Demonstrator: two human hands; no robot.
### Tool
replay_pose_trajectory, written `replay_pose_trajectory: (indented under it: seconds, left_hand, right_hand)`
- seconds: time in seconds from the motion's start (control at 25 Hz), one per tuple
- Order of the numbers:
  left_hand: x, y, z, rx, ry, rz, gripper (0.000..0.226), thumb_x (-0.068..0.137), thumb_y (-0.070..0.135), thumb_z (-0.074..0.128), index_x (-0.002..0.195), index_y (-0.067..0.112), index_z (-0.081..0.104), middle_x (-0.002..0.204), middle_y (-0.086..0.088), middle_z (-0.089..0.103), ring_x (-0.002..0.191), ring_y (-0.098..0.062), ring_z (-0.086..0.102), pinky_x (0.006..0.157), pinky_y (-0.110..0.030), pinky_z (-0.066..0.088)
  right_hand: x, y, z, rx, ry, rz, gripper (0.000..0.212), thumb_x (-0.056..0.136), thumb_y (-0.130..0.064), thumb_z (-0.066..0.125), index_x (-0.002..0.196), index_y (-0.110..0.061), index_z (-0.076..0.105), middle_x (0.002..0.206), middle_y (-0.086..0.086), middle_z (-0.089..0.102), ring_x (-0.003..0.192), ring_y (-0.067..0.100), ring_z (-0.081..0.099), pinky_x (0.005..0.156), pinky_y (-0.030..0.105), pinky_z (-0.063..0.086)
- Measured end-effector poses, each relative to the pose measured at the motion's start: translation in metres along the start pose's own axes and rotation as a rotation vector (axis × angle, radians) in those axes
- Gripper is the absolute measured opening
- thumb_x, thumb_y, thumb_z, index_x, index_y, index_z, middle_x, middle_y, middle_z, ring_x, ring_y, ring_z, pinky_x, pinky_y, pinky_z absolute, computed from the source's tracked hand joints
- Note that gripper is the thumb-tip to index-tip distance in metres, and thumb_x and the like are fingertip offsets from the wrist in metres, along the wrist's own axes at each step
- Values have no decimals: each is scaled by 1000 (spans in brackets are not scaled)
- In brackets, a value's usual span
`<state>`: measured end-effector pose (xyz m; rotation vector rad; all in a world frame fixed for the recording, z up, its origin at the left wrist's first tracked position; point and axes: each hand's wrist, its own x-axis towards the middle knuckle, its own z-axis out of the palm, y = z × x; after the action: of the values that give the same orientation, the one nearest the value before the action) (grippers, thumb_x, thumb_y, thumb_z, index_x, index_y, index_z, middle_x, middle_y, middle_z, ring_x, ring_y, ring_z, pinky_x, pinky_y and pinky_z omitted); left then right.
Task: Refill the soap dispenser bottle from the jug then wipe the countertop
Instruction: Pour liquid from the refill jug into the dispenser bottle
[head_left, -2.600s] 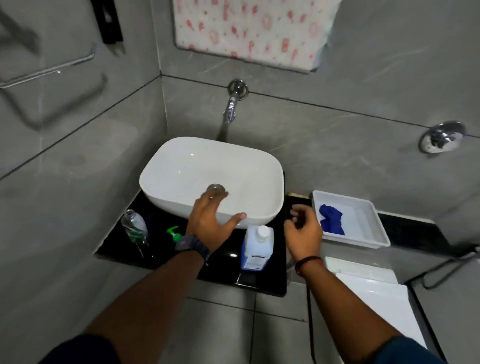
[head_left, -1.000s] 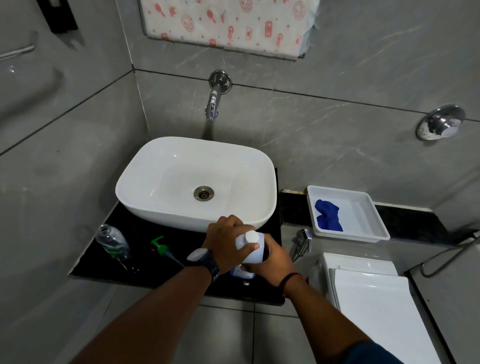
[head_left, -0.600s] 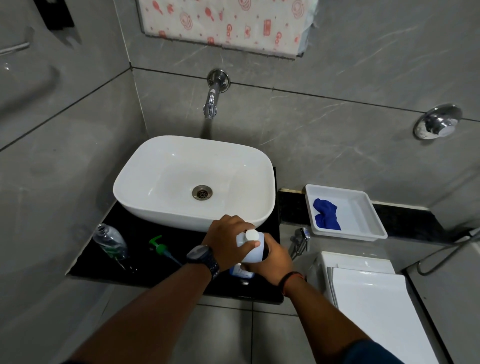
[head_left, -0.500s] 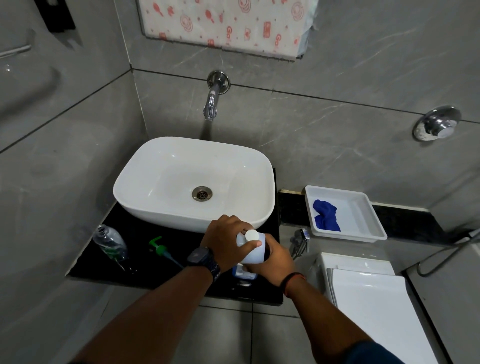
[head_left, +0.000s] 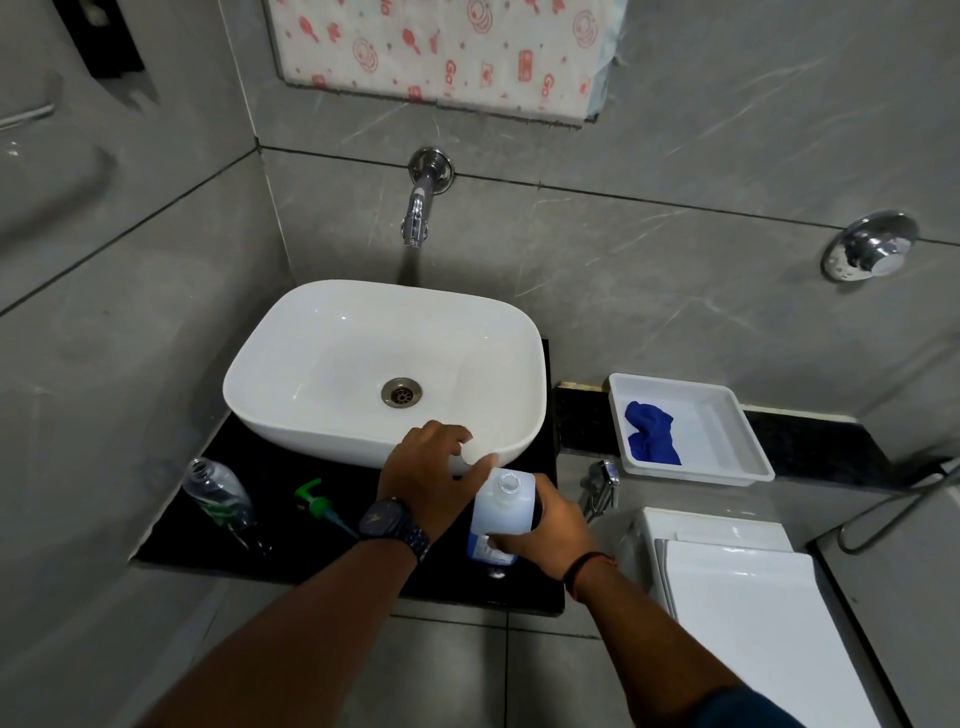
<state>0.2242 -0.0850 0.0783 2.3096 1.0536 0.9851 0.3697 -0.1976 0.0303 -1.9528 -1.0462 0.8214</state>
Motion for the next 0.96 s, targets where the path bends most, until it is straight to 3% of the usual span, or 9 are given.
replay_pose_trajectory:
  seconds: [0.08,0.2,0.4,0.76,0.96]
  left_hand:
    - [-8,-21,-1,32,-24,-35,28,72,41,72,88,20,63,83,1,62,79,-21,56,65,-33,48]
    - [-21,-48,5,98,-188,-78,27,75,38,69,94,19,64,93,-3,63,87,-27,57,72,-38,49]
    - [-40,-72,30,184,-469,-85,28,81,35,60,106,22,62,111,-2,58,100,-25,52,83,-39,45]
    - [-60,-102,64,217,-492,-85,29,79,25,64,107,18,63,111,-8,59,99,-33,53,79,-38,47]
    - [-51,-107,41,122,-377,-188,76,56,41,82,123,20,55,122,-10,52,108,-33,48,89,-41,45]
  right_hand:
    - [0,1,1,4,-3,-6,71,55,-30,86,117,-35,51,103,-12,62,91,4,59,67,12,46]
    - [1,5,3,4,-2,-23,72,56,-29,87,118,-33,51,104,-13,62,92,1,60,66,9,45]
    - [0,16,9,18,42,-59,71,52,-40,85,114,-45,49,103,-21,64,91,-10,58,67,8,46]
    - [7,35,18,-11,73,-90,75,54,-45,86,119,-46,47,109,-26,62,99,-2,60,76,15,50]
    - [8,34,22,-1,75,-85,76,53,-44,87,117,-51,46,108,-29,62,99,-4,60,78,20,53]
